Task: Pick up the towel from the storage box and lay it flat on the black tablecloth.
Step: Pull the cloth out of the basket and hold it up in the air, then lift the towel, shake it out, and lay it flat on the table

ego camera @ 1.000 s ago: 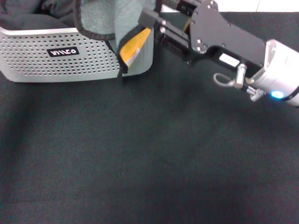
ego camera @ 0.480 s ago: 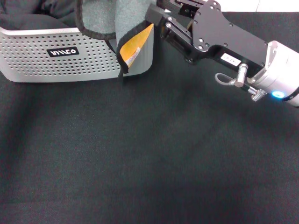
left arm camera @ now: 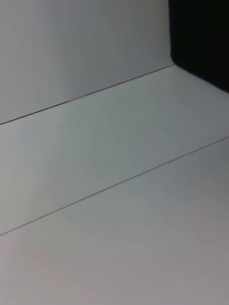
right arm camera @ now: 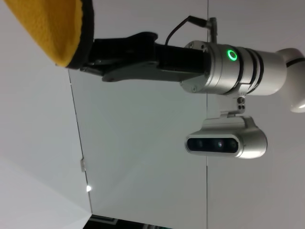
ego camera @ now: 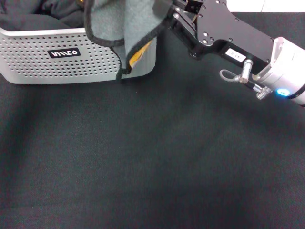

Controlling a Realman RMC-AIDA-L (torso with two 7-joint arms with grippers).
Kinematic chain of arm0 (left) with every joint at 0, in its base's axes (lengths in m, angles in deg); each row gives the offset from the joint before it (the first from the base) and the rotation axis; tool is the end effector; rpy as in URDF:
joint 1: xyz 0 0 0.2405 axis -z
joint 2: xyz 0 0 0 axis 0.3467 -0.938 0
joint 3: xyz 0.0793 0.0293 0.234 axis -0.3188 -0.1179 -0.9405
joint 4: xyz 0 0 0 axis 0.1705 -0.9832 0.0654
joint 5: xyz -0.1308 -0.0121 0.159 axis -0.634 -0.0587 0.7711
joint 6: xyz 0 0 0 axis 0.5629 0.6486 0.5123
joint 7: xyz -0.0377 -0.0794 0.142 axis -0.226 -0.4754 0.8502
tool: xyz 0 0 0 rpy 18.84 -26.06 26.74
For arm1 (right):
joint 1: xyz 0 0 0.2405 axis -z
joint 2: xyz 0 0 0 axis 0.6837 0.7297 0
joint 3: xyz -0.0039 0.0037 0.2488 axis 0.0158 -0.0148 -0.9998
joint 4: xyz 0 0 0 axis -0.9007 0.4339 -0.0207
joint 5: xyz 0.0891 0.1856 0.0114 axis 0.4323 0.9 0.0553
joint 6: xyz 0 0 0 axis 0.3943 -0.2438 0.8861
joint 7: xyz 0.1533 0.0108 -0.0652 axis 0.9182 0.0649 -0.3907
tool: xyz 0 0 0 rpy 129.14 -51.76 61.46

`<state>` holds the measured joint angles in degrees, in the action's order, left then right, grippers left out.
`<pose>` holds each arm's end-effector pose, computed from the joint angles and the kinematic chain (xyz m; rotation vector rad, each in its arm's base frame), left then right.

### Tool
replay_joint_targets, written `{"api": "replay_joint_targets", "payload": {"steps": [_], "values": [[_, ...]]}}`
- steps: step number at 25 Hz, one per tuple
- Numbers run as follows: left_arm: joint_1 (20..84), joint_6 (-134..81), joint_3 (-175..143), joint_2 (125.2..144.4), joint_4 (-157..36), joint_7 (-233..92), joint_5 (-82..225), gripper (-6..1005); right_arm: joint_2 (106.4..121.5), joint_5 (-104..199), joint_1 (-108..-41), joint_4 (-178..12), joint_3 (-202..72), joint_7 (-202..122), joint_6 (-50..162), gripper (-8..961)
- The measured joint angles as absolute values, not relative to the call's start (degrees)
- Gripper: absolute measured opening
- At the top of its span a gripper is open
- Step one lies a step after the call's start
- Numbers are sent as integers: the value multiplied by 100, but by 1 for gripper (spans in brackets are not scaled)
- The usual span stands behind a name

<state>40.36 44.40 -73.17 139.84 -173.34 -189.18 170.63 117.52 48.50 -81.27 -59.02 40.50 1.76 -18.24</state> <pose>-0.0578 0.3251 0.1200 -2.3848 0.0175 -0.4980 0.0879 0.3410 -0.0440 -2.3825 0.0841 1.5884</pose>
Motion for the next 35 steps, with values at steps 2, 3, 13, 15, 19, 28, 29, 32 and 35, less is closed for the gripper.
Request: {"api": "replay_joint_targets", "payload": {"steps": [2,3,13,15,19,28,29,32,35], "values": [[4025,4440,-7331,13984,-17286,-18917,17063,9,11752,4850,-8078,-5907,4047,146,-1855,221],[4023,4440,-7331,13984,-17270,-18916,17063,10,11752,4850,-8040,-5899,4044,128,-1867,216],[3987,4447,-7332,13984,-17158,-18901,17063,15,11752,4843,-7873,-5848,4027,74,-1940,17],[3953,4500,-7338,13983,-17064,-18876,17063,16,11752,4845,-7805,-5824,3977,13,-1980,16],[3846,4791,-7413,13978,-16744,-18640,17066,26,11723,4813,-7595,-5740,3813,-108,-2189,16],[3727,4939,-7901,13997,-15214,-17828,16679,75,11481,4246,-7548,-5346,3323,223,-2249,17],[3748,4937,-7908,13996,-14986,-17704,16555,83,11453,3989,-7561,-5246,3148,390,-2220,17],[3802,4927,-7884,13995,-14424,-17331,16262,83,11393,2980,-7569,-4852,2543,1042,-2112,17],[3800,4880,-7861,13992,-13999,-16967,15968,84,11392,1867,-7424,-4188,1889,1739,-2058,17]]}}
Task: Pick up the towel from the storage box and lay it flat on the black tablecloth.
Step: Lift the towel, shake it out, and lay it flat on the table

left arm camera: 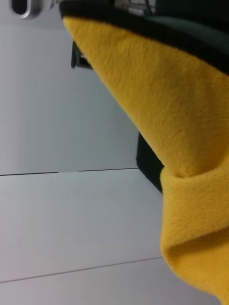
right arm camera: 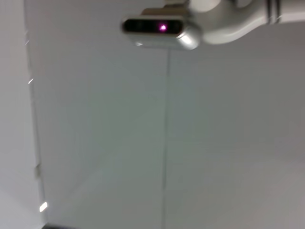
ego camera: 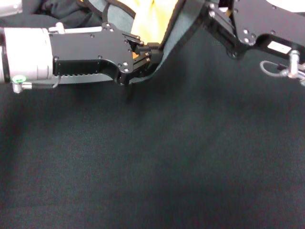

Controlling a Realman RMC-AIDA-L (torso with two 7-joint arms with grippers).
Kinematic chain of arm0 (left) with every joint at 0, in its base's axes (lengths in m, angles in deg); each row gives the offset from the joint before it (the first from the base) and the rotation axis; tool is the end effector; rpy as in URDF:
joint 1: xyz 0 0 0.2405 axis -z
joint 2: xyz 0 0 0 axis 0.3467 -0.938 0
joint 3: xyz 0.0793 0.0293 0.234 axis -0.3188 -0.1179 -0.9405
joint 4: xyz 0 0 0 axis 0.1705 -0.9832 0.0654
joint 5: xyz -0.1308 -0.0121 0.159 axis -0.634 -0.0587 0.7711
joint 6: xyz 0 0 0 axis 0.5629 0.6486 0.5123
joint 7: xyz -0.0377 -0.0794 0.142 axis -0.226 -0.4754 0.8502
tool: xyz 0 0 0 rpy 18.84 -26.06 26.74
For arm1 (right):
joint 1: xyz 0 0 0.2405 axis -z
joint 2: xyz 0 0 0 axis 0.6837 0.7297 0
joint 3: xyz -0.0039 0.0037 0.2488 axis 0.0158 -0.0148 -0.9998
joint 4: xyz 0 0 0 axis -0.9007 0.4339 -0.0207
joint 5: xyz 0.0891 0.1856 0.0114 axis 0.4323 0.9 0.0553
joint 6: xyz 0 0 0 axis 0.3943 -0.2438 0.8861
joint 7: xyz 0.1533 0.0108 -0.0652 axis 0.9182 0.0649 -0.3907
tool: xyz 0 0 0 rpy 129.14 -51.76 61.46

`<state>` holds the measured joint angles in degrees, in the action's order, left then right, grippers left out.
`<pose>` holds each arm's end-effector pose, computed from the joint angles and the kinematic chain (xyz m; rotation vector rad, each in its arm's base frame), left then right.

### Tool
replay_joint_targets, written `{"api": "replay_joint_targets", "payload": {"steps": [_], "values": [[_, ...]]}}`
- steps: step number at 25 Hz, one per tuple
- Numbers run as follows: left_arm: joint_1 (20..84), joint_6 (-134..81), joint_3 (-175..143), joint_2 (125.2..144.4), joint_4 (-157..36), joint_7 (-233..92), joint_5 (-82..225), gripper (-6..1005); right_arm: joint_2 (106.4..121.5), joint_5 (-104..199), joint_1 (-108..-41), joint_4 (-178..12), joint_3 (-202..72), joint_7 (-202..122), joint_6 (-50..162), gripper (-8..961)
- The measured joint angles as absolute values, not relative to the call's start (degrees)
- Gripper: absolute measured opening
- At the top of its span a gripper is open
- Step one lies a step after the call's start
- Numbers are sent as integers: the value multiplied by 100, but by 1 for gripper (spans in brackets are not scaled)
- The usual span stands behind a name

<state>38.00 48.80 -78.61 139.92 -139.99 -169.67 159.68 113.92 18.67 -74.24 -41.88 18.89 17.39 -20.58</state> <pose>-0.1456 0.3246 0.0257 -2.7252 -0.2383 -0.6275 0.0904 0.3340 0.0071 -2.5284 -0.1034 1.5044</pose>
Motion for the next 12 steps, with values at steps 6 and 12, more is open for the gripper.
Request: {"api": "replay_joint_targets", "payload": {"steps": [6,12], "values": [[3645,4794,-7771,13994,-13616,-16486,15517,85,11615,122,-6797,-2462,961,2899,-1908,17],[3477,4887,-7709,13983,-13440,-16027,15144,86,11657,-158,-6490,-1625,629,3343,-1946,18]]}}
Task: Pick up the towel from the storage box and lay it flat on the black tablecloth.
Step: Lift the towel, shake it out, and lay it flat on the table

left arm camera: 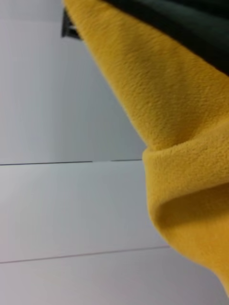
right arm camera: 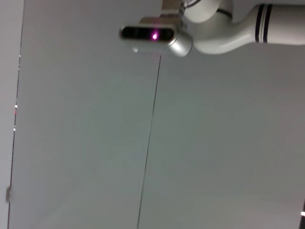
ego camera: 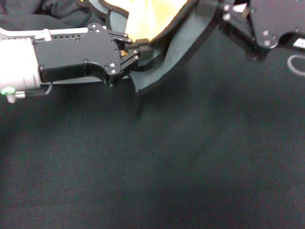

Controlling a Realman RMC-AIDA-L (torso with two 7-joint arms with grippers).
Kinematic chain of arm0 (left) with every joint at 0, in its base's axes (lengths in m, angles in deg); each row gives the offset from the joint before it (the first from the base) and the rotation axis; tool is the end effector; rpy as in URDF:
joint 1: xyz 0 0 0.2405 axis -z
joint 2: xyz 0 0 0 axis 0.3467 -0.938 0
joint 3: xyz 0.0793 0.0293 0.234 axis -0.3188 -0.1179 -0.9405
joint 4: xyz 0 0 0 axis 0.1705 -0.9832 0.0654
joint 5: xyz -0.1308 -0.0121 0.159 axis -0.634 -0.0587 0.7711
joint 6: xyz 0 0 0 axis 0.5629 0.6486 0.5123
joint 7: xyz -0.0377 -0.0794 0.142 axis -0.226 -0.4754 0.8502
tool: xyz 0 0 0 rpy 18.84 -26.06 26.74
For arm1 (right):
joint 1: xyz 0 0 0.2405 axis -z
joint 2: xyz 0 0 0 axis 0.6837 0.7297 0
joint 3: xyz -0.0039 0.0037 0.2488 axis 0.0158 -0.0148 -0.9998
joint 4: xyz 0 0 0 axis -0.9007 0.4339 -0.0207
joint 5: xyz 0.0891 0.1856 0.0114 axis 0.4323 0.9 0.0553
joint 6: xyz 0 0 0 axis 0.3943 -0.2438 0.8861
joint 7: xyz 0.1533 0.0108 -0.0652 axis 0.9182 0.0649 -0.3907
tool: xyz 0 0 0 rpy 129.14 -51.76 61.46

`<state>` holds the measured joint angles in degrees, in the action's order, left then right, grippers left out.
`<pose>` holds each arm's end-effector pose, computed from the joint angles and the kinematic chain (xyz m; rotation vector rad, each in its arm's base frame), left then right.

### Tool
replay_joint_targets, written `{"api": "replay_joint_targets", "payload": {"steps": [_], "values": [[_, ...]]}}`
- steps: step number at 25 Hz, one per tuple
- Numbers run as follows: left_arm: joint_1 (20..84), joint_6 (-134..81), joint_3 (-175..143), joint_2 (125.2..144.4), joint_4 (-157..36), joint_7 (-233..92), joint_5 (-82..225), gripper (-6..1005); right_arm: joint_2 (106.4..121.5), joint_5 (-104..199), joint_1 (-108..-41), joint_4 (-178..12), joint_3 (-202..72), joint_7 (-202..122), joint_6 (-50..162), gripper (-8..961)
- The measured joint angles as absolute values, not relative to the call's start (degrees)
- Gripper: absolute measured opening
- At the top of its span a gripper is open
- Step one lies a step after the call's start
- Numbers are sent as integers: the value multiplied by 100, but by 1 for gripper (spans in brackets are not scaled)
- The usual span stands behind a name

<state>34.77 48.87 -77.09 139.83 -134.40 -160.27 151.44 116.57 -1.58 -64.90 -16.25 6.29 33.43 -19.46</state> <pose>-0.1640 0.3173 0.0306 -2.6474 -0.2151 -0.7756 0.0769 0.3114 0.0421 -2.5905 -0.2327 1.3101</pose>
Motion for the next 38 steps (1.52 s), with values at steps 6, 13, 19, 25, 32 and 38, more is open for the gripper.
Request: {"api": "replay_joint_targets", "payload": {"steps": [6,13,19,25,32,38], "values": [[3307,5061,-7710,13983,-13436,-15706,14768,87,11546,-195,-6541,-1172,384,3791,-2017,18],[3169,5063,-7716,13999,-13199,-15512,14428,140,11378,-242,-6777,-983,159,4295,-2073,18],[3217,5068,-7755,13989,-12697,-15221,14185,188,11447,-503,-6926,-1022,115,4462,-2021,18],[3291,5080,-7846,13989,-12245,-14984,14099,194,11484,-504,-6943,-1011,109,4471,-2000,19],[3332,5085,-7837,13984,-11982,-14802,14092,202,11543,-469,-6890,-988,-130,4474,-2145,19],[3387,5094,-7808,13964,-11803,-14789,14089,197,11657,-457,-6812,-984,-452,4476,-2405,19]]}}
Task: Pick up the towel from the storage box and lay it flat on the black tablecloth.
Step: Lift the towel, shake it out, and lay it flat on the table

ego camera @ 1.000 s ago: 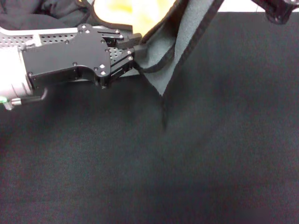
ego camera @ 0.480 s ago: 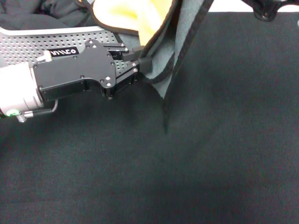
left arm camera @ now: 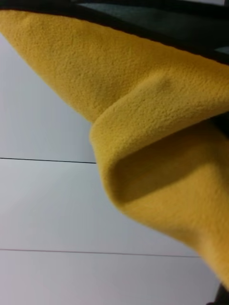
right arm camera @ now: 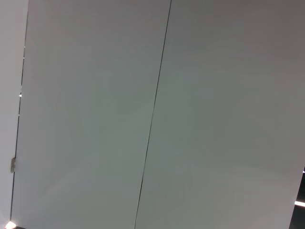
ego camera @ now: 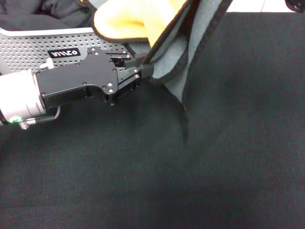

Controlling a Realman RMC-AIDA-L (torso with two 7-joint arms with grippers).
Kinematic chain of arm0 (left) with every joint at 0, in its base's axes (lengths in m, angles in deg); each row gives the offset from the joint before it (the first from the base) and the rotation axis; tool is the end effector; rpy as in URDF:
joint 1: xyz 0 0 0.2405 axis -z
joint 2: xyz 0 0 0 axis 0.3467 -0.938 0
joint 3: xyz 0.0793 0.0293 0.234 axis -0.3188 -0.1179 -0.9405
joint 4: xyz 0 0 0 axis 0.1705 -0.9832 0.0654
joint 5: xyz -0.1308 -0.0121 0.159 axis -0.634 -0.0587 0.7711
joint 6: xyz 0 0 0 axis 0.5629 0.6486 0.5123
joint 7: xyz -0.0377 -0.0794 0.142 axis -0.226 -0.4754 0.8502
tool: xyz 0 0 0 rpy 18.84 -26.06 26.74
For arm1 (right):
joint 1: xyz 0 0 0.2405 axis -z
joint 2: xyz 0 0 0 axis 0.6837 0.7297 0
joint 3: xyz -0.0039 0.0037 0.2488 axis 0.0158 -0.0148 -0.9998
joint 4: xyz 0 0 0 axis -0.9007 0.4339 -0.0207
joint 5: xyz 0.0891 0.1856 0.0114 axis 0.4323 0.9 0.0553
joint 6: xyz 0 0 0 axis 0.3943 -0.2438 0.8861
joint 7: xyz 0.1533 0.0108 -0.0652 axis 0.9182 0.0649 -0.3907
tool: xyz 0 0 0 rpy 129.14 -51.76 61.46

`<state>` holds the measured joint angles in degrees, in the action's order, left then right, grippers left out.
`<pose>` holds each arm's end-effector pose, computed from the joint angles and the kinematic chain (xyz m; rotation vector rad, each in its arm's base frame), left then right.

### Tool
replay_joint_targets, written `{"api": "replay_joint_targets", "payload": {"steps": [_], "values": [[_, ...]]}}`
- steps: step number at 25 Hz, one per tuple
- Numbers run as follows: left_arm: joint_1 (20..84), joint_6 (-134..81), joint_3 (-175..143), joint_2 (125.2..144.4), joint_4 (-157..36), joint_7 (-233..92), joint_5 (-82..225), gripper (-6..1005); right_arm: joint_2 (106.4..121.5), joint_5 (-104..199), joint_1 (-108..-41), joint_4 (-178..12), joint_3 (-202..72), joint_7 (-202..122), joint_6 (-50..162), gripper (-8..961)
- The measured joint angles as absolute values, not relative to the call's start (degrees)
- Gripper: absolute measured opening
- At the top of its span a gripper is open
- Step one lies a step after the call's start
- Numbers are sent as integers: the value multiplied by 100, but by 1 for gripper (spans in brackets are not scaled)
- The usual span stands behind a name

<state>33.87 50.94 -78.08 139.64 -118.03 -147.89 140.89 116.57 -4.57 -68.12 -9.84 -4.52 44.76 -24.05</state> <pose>-0.1937 0.3040 0.0083 -2.5939 -0.3043 -0.9932 0.0563 0.3152 0.0883 -2.5759 -0.2572 1.3400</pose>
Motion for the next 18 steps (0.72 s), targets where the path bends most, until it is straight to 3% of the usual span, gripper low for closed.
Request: {"api": "replay_joint_targets", "payload": {"steps": [18], "values": [[3756,5509,-7819,13929,-11199,-14773,14161,193,11671,-407,-6723,-1034,-563,4464,-2464,20]]}}
